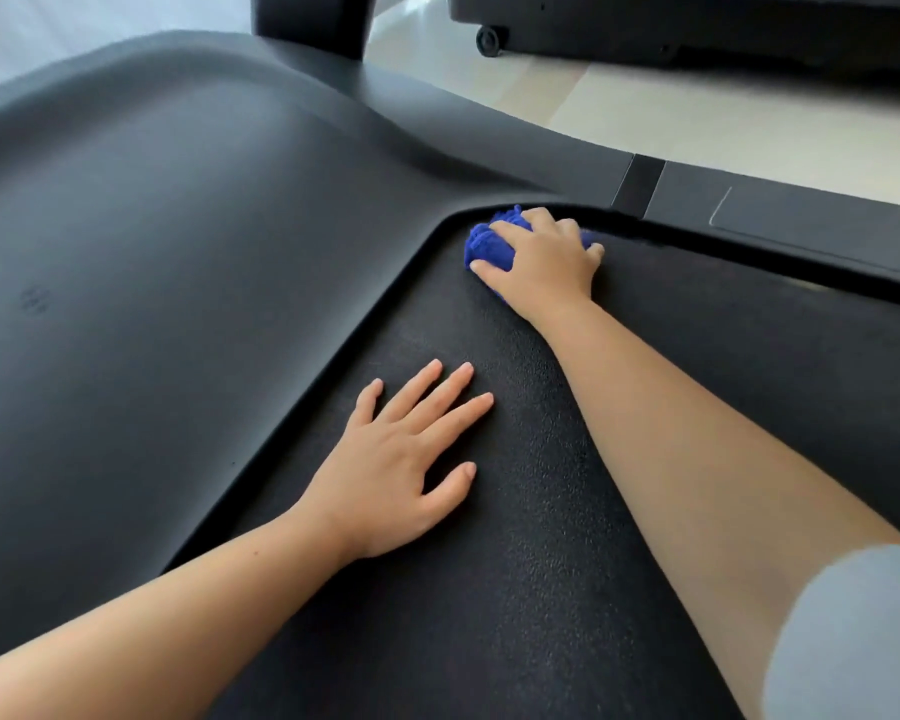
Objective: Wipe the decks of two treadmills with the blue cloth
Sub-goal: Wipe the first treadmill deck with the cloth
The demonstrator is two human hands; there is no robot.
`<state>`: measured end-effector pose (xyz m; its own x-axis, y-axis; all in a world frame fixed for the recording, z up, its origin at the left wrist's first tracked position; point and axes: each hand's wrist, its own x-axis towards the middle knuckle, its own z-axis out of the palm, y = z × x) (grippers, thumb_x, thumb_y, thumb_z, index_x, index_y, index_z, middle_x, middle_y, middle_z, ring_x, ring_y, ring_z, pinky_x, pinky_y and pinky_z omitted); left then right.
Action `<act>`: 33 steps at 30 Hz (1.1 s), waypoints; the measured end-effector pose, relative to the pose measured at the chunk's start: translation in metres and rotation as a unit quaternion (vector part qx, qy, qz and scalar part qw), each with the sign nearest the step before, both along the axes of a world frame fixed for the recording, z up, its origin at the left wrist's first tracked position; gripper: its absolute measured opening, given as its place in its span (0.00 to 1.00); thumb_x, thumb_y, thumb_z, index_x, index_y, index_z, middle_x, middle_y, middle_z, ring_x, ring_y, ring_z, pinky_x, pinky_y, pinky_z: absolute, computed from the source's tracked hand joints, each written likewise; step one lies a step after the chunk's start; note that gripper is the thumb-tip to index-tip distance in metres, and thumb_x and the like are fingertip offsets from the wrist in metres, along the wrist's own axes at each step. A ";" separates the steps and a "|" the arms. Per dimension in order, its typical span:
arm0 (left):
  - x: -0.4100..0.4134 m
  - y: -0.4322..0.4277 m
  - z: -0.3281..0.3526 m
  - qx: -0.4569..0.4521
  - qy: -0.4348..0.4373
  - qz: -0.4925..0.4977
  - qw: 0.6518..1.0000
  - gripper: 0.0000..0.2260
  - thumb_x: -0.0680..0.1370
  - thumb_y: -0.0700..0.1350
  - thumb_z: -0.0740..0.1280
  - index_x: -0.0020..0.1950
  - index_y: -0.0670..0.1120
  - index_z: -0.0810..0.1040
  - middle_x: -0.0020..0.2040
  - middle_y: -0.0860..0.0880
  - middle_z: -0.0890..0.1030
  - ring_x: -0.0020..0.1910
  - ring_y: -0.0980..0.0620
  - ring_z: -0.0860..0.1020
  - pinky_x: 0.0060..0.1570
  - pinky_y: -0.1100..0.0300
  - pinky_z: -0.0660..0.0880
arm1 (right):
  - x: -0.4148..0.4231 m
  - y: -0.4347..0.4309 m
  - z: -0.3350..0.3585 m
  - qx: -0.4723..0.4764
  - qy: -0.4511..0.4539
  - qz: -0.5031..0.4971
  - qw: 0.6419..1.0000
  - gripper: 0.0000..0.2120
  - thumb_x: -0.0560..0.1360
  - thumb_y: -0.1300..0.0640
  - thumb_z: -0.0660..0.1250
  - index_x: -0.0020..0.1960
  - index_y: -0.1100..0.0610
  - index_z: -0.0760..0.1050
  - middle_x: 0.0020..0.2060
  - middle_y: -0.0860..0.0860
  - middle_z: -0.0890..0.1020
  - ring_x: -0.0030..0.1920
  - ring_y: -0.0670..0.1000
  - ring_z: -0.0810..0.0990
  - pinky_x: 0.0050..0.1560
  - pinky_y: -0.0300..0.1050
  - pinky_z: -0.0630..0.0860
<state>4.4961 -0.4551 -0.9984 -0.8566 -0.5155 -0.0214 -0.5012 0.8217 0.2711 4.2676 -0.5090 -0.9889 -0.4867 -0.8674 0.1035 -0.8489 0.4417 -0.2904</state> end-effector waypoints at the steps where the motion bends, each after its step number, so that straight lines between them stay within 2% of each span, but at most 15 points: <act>1: -0.001 -0.001 0.000 0.001 0.001 -0.002 1.000 0.26 0.75 0.61 0.47 0.74 0.62 0.51 0.75 0.61 0.47 0.74 0.60 0.42 0.70 0.48 0.41 | 0.000 0.002 0.001 -0.003 -0.004 0.008 1.000 0.25 0.74 0.37 0.60 0.69 0.43 0.66 0.68 0.48 0.66 0.66 0.55 0.63 0.64 0.59 0.60; 5: -0.001 -0.002 0.000 0.004 -0.005 -0.007 1.000 0.27 0.74 0.62 0.46 0.74 0.62 0.50 0.75 0.62 0.46 0.74 0.60 0.41 0.70 0.48 0.40 | -0.019 0.041 0.000 -0.027 0.002 0.035 0.999 0.24 0.73 0.38 0.63 0.67 0.44 0.69 0.67 0.48 0.69 0.66 0.55 0.65 0.63 0.57 0.63; 9: -0.001 -0.001 0.001 0.005 -0.009 -0.002 1.000 0.27 0.74 0.62 0.44 0.74 0.62 0.50 0.75 0.62 0.45 0.73 0.60 0.39 0.70 0.48 0.39 | -0.034 0.071 -0.005 -0.031 0.000 -0.017 0.999 0.24 0.73 0.39 0.64 0.67 0.45 0.71 0.66 0.49 0.70 0.66 0.56 0.65 0.62 0.57 0.62; 12: -0.001 0.000 0.001 0.007 -0.004 0.002 1.000 0.28 0.73 0.61 0.45 0.74 0.62 0.51 0.75 0.61 0.46 0.73 0.60 0.39 0.70 0.47 0.39 | -0.028 0.057 -0.002 -0.014 0.016 -0.044 0.999 0.25 0.73 0.38 0.63 0.68 0.44 0.69 0.67 0.49 0.69 0.66 0.56 0.64 0.63 0.59 0.61; 17: -0.001 0.000 0.000 0.008 0.003 -0.003 1.000 0.28 0.73 0.62 0.45 0.74 0.62 0.52 0.75 0.61 0.46 0.74 0.59 0.41 0.70 0.46 0.40 | -0.009 0.025 0.002 -0.008 0.009 -0.004 1.000 0.29 0.70 0.33 0.63 0.68 0.41 0.67 0.70 0.47 0.66 0.67 0.55 0.63 0.64 0.60 0.60; 29: -0.001 0.002 -0.002 -0.012 -0.011 0.001 1.000 0.31 0.70 0.64 0.42 0.74 0.62 0.51 0.76 0.60 0.47 0.74 0.58 0.42 0.71 0.46 0.41 | 0.035 0.064 0.002 0.004 0.026 0.031 0.999 0.25 0.74 0.37 0.60 0.69 0.42 0.66 0.69 0.47 0.65 0.68 0.55 0.62 0.66 0.59 0.60; 33: -0.001 0.012 0.003 -0.036 -0.018 0.024 0.999 0.25 0.78 0.59 0.51 0.74 0.58 0.54 0.76 0.58 0.50 0.75 0.56 0.46 0.71 0.47 0.43 | 0.058 0.086 0.002 0.019 0.025 0.022 0.999 0.25 0.75 0.37 0.58 0.70 0.42 0.64 0.69 0.47 0.65 0.68 0.55 0.62 0.66 0.60 0.60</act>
